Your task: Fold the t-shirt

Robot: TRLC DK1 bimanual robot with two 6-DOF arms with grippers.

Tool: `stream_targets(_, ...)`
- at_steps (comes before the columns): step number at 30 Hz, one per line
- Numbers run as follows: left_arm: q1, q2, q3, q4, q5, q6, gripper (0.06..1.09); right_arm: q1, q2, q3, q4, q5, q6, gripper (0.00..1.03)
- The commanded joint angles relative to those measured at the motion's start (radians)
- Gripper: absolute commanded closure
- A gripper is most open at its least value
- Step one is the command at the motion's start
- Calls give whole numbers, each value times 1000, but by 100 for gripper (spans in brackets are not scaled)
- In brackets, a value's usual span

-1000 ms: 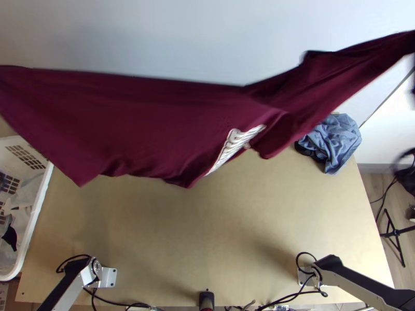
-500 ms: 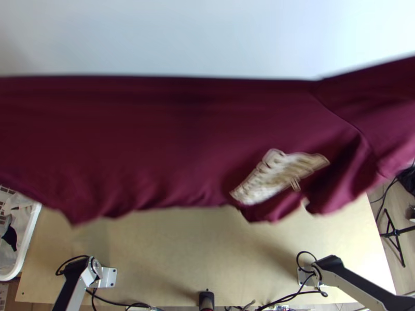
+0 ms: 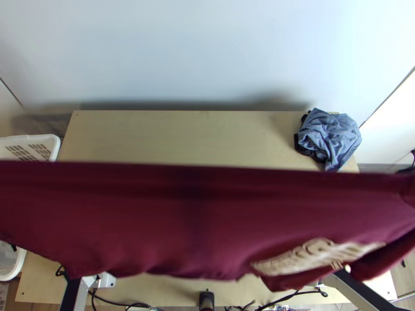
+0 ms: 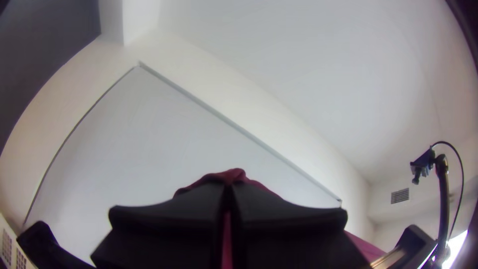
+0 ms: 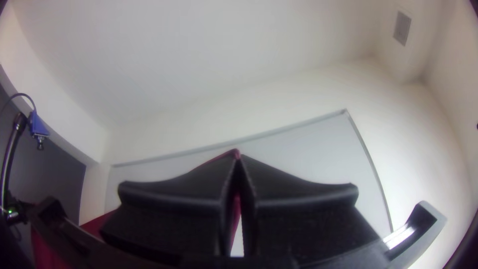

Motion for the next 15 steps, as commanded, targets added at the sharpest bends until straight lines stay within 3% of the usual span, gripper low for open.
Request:
stream_targets(1, 10, -44, -23, -20, 5, 4, 105, 5, -9, -19, -17, -12, -10, 100)
stream_targets(7, 28, -98, -206, 17, 18, 46, 105, 33, -44, -254, -2, -12, -11, 100)
stream_targets(15, 53, -159, -585, 184, 40, 92, 105, 43, -128, -769, 279, -14, -19, 100)
